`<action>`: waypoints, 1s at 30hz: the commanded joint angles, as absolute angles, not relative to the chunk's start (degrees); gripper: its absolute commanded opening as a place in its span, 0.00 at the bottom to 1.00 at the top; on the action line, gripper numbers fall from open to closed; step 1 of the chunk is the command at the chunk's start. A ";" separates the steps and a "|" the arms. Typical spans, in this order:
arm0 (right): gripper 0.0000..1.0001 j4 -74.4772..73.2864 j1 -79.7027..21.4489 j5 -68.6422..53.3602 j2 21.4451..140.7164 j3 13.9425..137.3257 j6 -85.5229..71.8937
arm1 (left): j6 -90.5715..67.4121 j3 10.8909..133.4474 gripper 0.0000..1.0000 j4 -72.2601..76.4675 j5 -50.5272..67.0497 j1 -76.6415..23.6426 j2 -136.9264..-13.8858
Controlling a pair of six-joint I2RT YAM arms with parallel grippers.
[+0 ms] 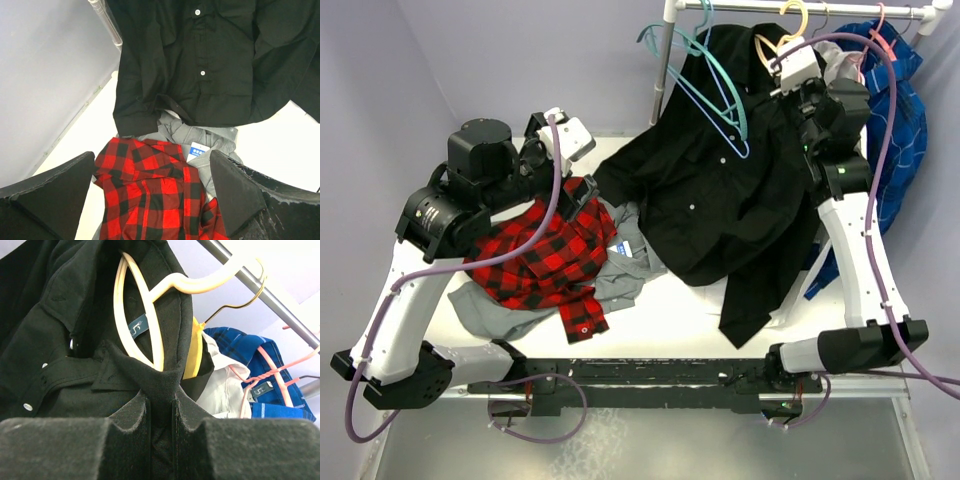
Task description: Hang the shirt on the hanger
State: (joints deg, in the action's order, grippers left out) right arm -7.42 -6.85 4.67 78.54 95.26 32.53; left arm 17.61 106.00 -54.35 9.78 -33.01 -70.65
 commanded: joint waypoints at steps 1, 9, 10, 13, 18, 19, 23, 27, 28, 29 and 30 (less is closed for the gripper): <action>0.00 -2.03 -6.25 3.97 79.62 101.01 31.62 | 18.19 105.70 0.99 -53.28 9.40 -32.61 -70.65; 0.00 -1.32 -5.89 3.10 81.08 104.26 30.04 | 18.31 105.47 0.99 -53.44 9.67 -32.61 -71.06; 0.00 -1.02 -5.84 3.27 81.04 104.23 29.87 | 18.36 105.47 0.99 -53.44 9.67 -32.61 -71.10; 0.00 -1.28 -5.59 4.01 81.95 104.92 30.28 | 18.37 105.50 0.99 -53.44 9.74 -32.60 -71.33; 0.00 -1.32 -5.23 4.31 84.54 106.17 29.49 | 18.45 105.53 0.99 -53.53 9.84 -32.60 -71.52; 0.00 -1.38 -5.19 4.31 85.03 106.33 29.16 | 18.46 105.48 0.99 -53.53 9.90 -32.61 -71.55; 0.00 -1.24 -5.19 3.34 85.42 104.57 26.82 | 18.54 105.31 0.99 -53.70 9.86 -32.59 -71.74; 0.00 0.43 -5.19 3.35 82.65 98.32 23.71 | 18.21 105.59 0.99 -54.21 10.22 -32.61 -72.34; 0.00 0.58 -5.19 3.20 81.68 96.98 22.78 | 18.20 105.97 0.99 -54.63 10.35 -32.60 -72.50; 0.03 0.62 -5.19 3.29 80.71 95.85 21.76 | 18.24 106.55 0.99 -55.19 10.37 -32.61 -72.67; 0.23 0.73 -5.19 3.96 79.63 94.75 20.80 | 18.28 106.90 0.99 -55.77 10.37 -32.61 -72.83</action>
